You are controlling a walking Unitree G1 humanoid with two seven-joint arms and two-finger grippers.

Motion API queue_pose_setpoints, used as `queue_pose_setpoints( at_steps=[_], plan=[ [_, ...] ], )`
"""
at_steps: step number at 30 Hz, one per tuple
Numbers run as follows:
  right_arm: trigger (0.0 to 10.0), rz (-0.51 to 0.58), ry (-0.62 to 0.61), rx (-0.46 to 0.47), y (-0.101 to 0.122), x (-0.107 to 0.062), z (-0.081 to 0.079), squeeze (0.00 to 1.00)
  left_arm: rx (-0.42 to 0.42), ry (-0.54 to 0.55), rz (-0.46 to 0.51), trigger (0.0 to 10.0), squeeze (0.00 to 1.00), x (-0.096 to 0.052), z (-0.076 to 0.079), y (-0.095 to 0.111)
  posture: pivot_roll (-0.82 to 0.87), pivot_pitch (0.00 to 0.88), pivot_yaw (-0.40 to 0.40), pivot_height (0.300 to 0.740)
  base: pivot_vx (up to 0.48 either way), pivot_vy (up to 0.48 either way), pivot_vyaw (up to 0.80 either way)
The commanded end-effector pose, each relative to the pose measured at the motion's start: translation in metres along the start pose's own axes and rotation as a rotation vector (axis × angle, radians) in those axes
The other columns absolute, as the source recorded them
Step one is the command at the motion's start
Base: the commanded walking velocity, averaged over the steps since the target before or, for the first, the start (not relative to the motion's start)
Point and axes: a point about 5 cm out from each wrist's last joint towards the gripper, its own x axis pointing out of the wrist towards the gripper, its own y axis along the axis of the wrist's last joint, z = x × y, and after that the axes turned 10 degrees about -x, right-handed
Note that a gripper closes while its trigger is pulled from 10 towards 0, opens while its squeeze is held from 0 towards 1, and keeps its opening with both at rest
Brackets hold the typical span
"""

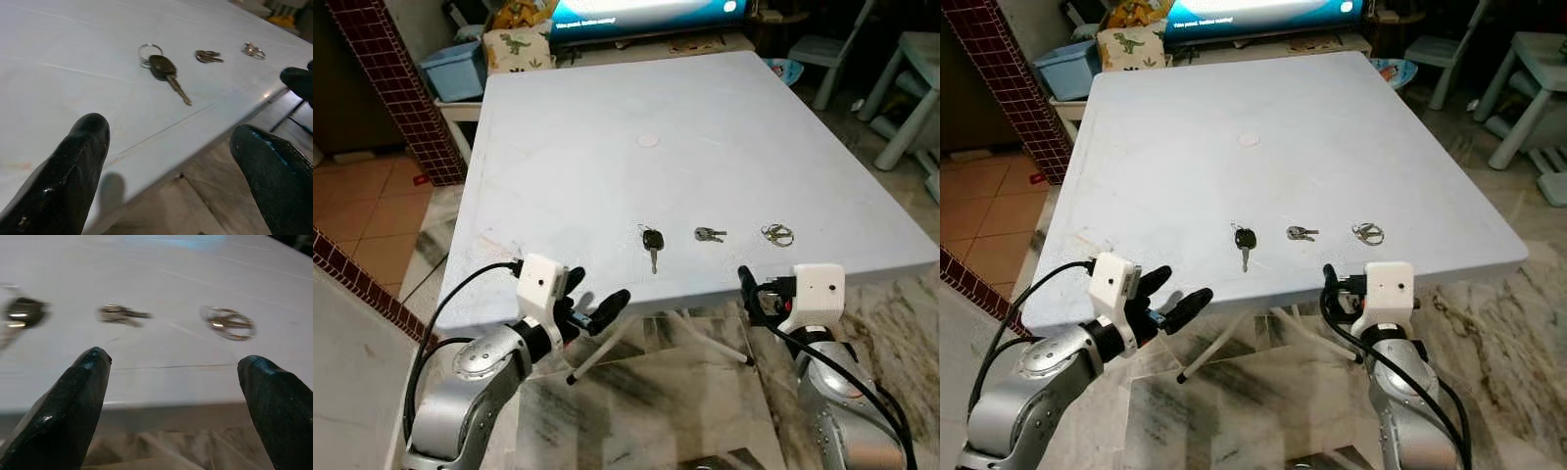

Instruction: Hang keys on a hook

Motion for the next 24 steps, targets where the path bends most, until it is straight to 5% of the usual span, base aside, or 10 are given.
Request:
queue_pose_setpoints(
  at_steps=[1,10,24],
  plan=[
    [10.0,0.005,0.033,0.014,0.002,-0.001,-0.005,0.00,0.018,0.036,0.005,10.0,0.00,-0.003,-0.004,0.000,-0.03,0.107,0.046,0.740,0.000,0.000,0.00],
    [10.0,0.031,0.070,-0.013,0.006,-0.002,-0.012,0.00,0.048,0.086,0.020,10.0,0.00,-0.005,-0.003,-0.004,-0.02,0.119,0.046,0.740,0.000,0.000,0.15],
    [10.0,0.036,0.052,-0.016,0.011,0.012,-0.009,0.00,0.037,0.032,-0.020,10.0,0.00,-0.009,0.005,-0.009,-0.01,0.143,0.057,0.740,0.000,0.000,0.74]
  ],
)
